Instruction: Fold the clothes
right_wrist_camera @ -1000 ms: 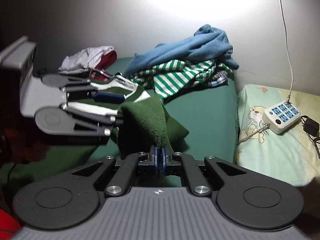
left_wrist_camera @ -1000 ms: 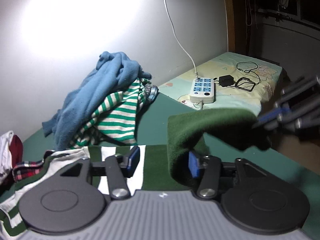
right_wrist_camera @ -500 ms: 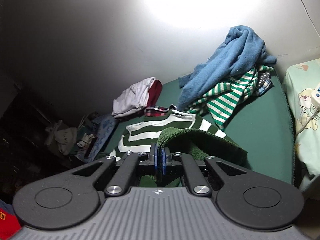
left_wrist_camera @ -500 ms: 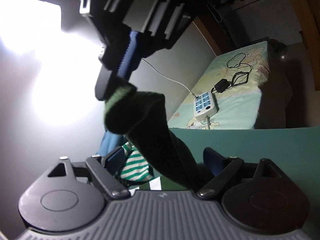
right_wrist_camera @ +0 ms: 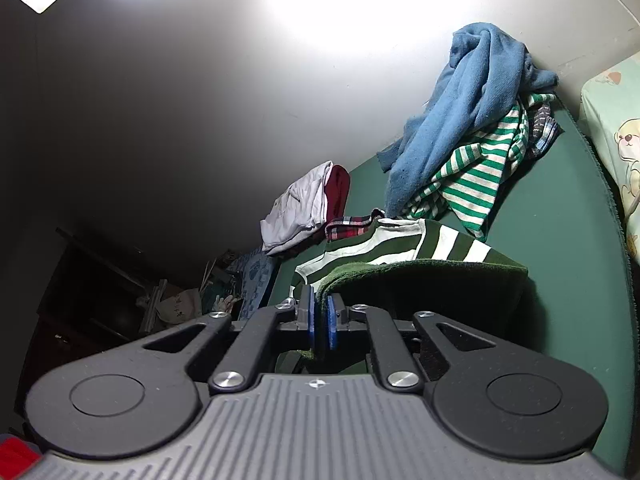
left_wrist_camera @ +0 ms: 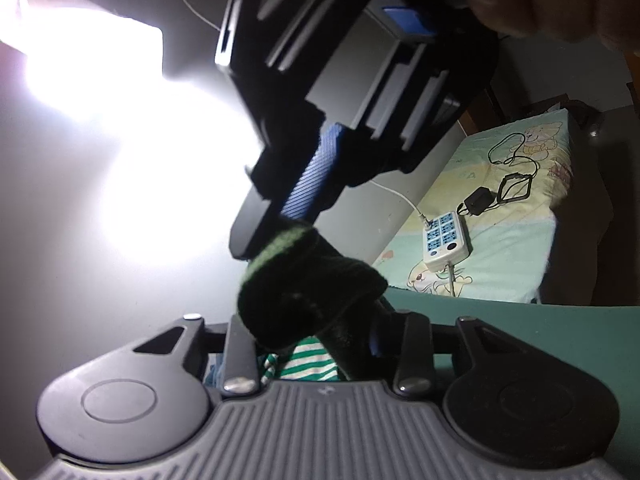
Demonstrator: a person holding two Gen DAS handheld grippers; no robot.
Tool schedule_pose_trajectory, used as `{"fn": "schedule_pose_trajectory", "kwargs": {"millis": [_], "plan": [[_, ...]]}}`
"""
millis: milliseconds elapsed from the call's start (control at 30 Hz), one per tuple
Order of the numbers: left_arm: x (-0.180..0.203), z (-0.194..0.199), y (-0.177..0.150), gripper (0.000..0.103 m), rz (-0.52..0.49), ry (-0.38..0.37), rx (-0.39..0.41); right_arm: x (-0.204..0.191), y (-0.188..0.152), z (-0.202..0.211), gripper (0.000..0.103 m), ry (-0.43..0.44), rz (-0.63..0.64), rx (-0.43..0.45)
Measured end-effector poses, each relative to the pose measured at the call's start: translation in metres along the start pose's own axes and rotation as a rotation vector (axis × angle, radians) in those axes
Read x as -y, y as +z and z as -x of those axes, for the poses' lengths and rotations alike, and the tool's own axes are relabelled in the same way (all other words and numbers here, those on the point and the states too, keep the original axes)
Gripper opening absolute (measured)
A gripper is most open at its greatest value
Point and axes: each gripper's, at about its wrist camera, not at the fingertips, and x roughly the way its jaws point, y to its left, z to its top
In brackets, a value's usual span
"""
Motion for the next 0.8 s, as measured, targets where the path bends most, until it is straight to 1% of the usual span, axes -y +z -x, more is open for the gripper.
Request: {"fn": "schedule_pose_trajectory", "kwargs": {"millis": [67,100,133,167,233,300,333,367,433,467,533,633,700,800], "plan": [[0.0,0.002,-0.004,0.032,0.006,0.004,-0.016,-0.002,-0.003,-0.002,0.015,0.014,0.004,-0.002],[0.0,0.003,-0.006,0.032,0.013,0.005,-0.025,-0.003,-0.004,-0.003,0.026,0.023,0.0,0.0],[-0.004,0.003,-0.009,0.032,0.039,0.004,-0.037,-0.004,-0.004,-0.004,0.043,0.028,-0.001,0.007],[-0.008,0.002,-0.012,0.032,0.073,0.002,-0.051,-0.007,-0.006,-0.003,0.046,0.03,0.009,0.023],[-0.019,-0.001,-0.019,0.031,0.147,0.0,-0.087,-0.012,-0.01,0.001,0.046,0.038,0.055,0.051],[-0.036,-0.008,-0.028,0.023,0.239,0.002,-0.138,-0.013,-0.016,0.006,0.046,0.024,0.091,0.089],[-0.046,-0.012,-0.034,0.016,0.287,0.004,-0.163,-0.012,-0.02,0.009,0.047,0.009,0.106,0.115],[-0.056,-0.015,-0.039,0.013,0.333,0.01,-0.184,-0.01,-0.025,0.01,0.047,-0.016,0.118,0.134],[-0.076,-0.02,-0.05,0.012,0.409,0.03,-0.216,-0.001,-0.042,0.005,0.05,-0.12,0.144,0.147],[-0.086,-0.021,-0.055,0.012,0.445,0.043,-0.229,0.004,-0.052,0.0,0.05,-0.177,0.158,0.139],[-0.107,-0.021,-0.064,0.012,0.521,0.062,-0.242,0.016,-0.077,-0.016,0.047,-0.288,0.178,0.087],[-0.134,-0.017,-0.074,0.011,0.608,0.089,-0.238,0.028,-0.118,-0.043,0.045,-0.403,0.208,-0.013],[-0.145,-0.015,-0.079,0.01,0.619,0.101,-0.235,0.032,-0.143,-0.06,0.045,-0.421,0.194,-0.059],[-0.158,-0.011,-0.083,0.01,0.61,0.105,-0.227,0.03,-0.169,-0.08,0.046,-0.407,0.147,-0.104]]}}
